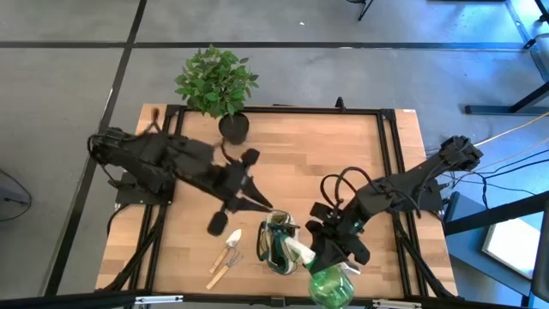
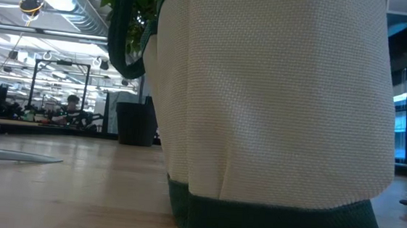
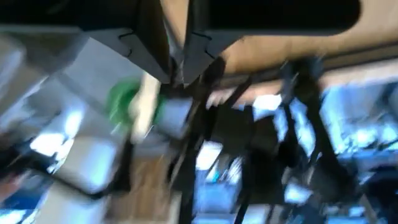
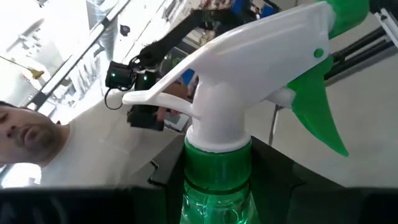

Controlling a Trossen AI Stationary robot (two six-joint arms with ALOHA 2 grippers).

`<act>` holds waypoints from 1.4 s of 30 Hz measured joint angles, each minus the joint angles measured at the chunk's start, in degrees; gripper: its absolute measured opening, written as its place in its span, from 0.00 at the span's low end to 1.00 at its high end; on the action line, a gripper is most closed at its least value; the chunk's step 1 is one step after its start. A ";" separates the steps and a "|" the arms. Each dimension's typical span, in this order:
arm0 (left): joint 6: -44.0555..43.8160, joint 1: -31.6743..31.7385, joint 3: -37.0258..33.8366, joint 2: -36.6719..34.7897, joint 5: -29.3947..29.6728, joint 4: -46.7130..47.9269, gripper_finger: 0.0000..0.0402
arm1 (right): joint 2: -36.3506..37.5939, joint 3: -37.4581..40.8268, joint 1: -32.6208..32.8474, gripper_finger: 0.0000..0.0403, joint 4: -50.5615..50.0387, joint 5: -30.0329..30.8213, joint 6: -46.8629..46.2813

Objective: Pick & Place Garden tools in Gardening bag
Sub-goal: Put the green spray bottle into the brown gardening bag

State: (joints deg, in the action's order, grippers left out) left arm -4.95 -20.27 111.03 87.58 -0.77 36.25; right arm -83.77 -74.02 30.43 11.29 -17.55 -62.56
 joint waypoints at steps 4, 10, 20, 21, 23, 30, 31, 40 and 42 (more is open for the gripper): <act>-0.27 -0.38 3.89 4.73 -4.71 -1.61 0.22 | 0.00 1.29 0.01 0.34 2.01 -0.03 -0.51; -0.26 0.08 7.10 9.27 -5.50 2.69 0.42 | 0.00 1.29 0.01 0.34 2.18 -0.29 -1.06; -1.67 -0.38 7.05 9.96 -7.94 -3.38 0.64 | 0.24 1.29 -0.54 0.34 0.90 -0.67 -2.90; -1.36 -0.52 7.05 10.11 -7.94 -3.34 0.65 | 0.24 1.29 -0.80 0.34 0.93 -0.67 -2.99; -0.95 -0.66 7.05 10.65 -7.98 -3.39 0.66 | 0.24 1.29 -1.25 0.34 0.94 -0.69 -3.04; -1.34 0.21 7.00 12.60 -11.93 -4.36 0.67 | 0.24 1.29 -2.28 0.34 1.09 -1.64 -3.04; -0.87 0.57 7.00 12.67 -12.11 -4.80 0.67 | 0.22 1.29 -2.38 0.34 1.09 -1.75 -3.04; -2.32 2.51 6.98 14.82 -18.72 -5.44 0.67 | 0.09 1.29 -2.68 0.34 1.11 -1.74 -2.78; -2.49 2.54 6.92 15.36 -20.46 -5.02 0.67 | 0.07 1.29 -2.68 0.34 0.94 -1.72 -2.71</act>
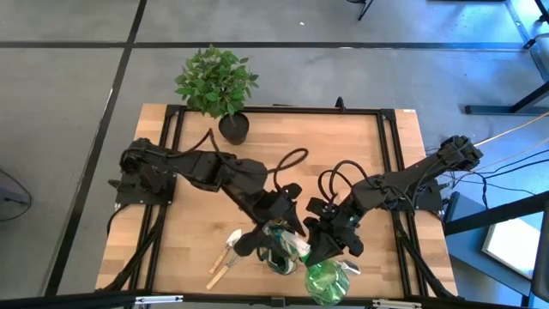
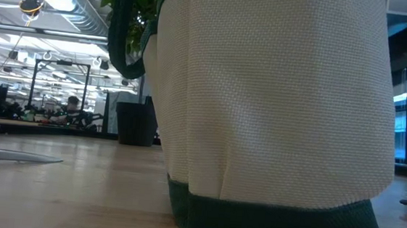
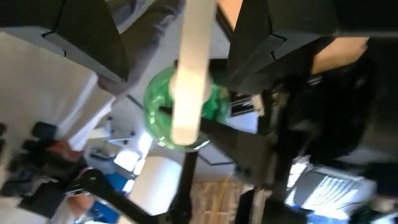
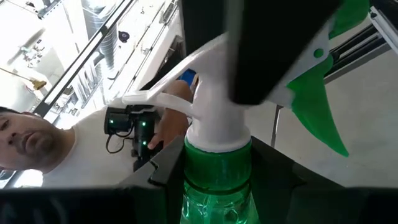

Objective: Pick & Place Garden tools in Gardening bag
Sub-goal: Put the green spray bottle into the brown gardening bag

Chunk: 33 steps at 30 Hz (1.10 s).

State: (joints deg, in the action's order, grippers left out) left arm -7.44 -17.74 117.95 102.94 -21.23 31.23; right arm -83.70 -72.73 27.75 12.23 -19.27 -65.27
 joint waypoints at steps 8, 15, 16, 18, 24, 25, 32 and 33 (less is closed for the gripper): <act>-0.07 1.06 0.01 2.00 -4.42 -3.27 0.67 | -0.09 0.00 -0.07 0.34 -1.59 0.04 0.10; -0.31 1.09 0.07 2.86 -5.20 -3.95 0.66 | -0.09 0.00 -0.55 0.34 -1.56 0.17 0.08; -0.41 1.09 0.07 2.86 -5.56 -3.92 0.66 | -0.09 0.00 -0.59 0.34 -1.42 0.17 0.10; -1.21 1.09 0.07 2.92 -6.23 -4.16 0.66 | -0.09 0.00 -0.66 0.34 -1.49 0.15 0.08; -1.64 1.13 0.07 2.92 -6.80 -4.16 0.59 | -0.09 0.00 -0.66 0.34 -1.33 0.24 0.10; -1.52 1.14 0.03 2.92 -6.75 -4.15 0.56 | -0.09 0.00 -0.70 0.34 -1.33 0.44 0.10; -1.29 1.19 -1.79 2.83 -6.64 -4.98 0.39 | -0.17 0.09 -0.72 0.34 -1.63 1.76 -0.07; -1.27 1.25 -1.93 2.81 -6.61 -4.98 0.36 | -0.17 0.09 -0.72 0.34 -1.62 1.97 -0.06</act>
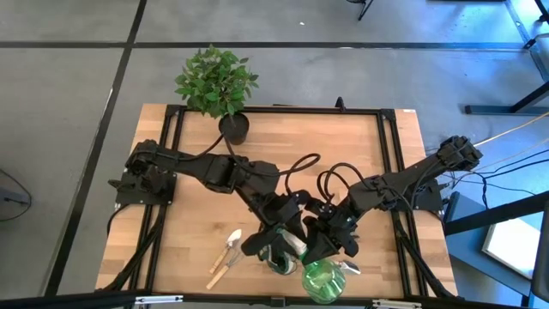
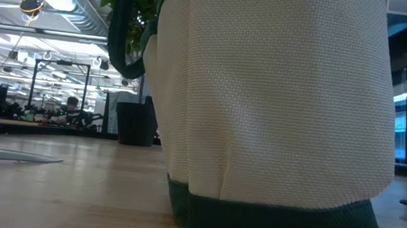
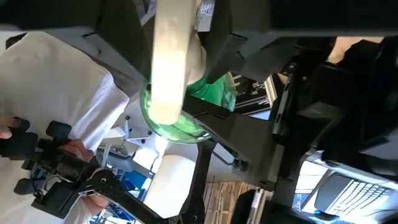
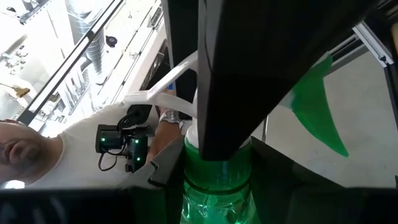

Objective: Pick & Place Garden tools in Gardening bag
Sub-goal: Put the green spray bottle into the brown gardening bag

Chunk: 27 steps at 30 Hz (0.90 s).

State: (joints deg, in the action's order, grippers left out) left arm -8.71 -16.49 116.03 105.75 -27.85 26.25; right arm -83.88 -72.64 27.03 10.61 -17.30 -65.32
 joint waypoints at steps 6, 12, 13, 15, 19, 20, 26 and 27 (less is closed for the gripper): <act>-1.46 0.39 -0.11 0.01 -0.64 0.80 0.19 | -0.07 0.04 0.02 0.34 0.50 0.71 -0.04; -2.69 0.76 -0.11 -0.17 -1.24 1.77 0.19 | -0.07 0.04 -0.02 0.34 0.70 1.82 0.16; -3.00 0.76 -0.13 -0.33 -1.13 1.97 0.19 | -0.07 0.04 -0.04 0.35 0.78 1.90 0.23; -3.35 0.76 -0.15 -0.63 -0.70 2.27 0.19 | -0.07 0.04 -0.04 0.40 0.70 1.96 1.19; -4.42 0.66 -0.30 -1.38 -0.61 5.34 0.19 | -0.07 0.04 -0.18 0.57 0.48 1.66 1.71; -4.46 0.63 -0.35 -1.57 -0.60 6.31 0.19 | -0.07 0.00 -0.22 0.60 0.44 1.68 1.73; -5.33 0.37 -0.33 -2.65 0.99 12.97 0.19 | 0.11 -0.09 -1.42 0.73 -1.22 -1.86 1.42; -5.35 0.21 -0.37 -3.08 2.14 16.06 0.19 | 0.39 -0.15 -1.68 0.73 -2.15 -3.56 1.10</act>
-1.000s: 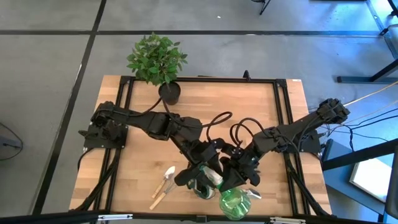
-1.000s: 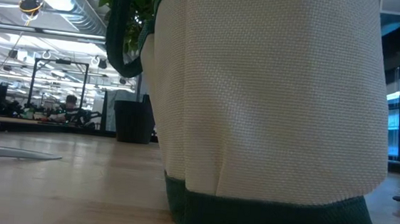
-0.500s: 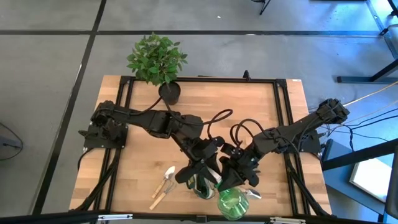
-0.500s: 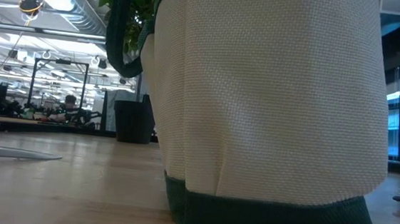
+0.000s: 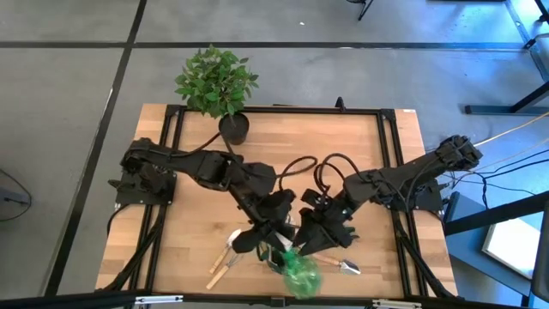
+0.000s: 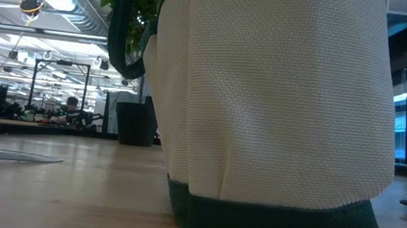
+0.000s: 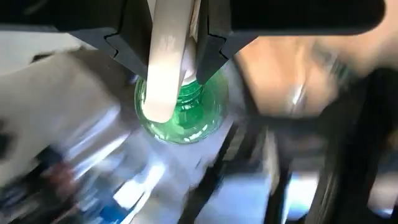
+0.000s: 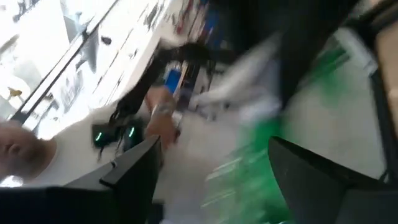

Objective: Pick & Place Garden tools in Gardening bag
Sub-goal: Put the green spray bottle into the brown gardening bag

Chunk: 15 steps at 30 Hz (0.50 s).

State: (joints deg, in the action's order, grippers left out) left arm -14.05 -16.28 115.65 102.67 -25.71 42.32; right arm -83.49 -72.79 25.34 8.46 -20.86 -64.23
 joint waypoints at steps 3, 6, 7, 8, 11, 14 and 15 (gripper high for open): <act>0.17 -0.34 -0.15 -1.03 4.69 5.07 0.19 | 0.36 -0.31 -0.15 0.74 -4.44 -4.62 0.09; 0.67 -0.52 -0.04 -3.96 10.69 10.75 0.19 | 0.12 -0.12 -0.19 0.73 -10.10 -6.37 1.65; 0.67 -0.65 0.02 -5.03 12.99 12.06 0.19 | 0.12 -0.12 -0.23 0.72 -11.74 -6.11 1.87; 0.62 -0.81 0.02 -5.91 14.86 13.92 0.19 | 0.15 -0.13 -0.28 0.72 -13.66 -5.03 1.95; -0.48 -1.04 0.02 -8.00 19.84 16.95 0.19 | 0.09 -0.08 -0.94 0.70 -21.97 -0.17 2.12; -2.92 -1.13 0.02 -10.22 25.69 21.89 0.19 | -0.22 -0.07 -1.82 0.69 -28.83 6.19 5.24; -3.95 -1.27 0.02 -10.92 27.82 23.51 0.19 | -0.50 -0.07 -1.93 0.68 -30.49 8.26 7.62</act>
State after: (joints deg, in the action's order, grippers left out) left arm -18.01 -17.55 115.68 91.75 2.11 65.83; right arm -83.99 -72.86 23.41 -22.03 -12.60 -56.61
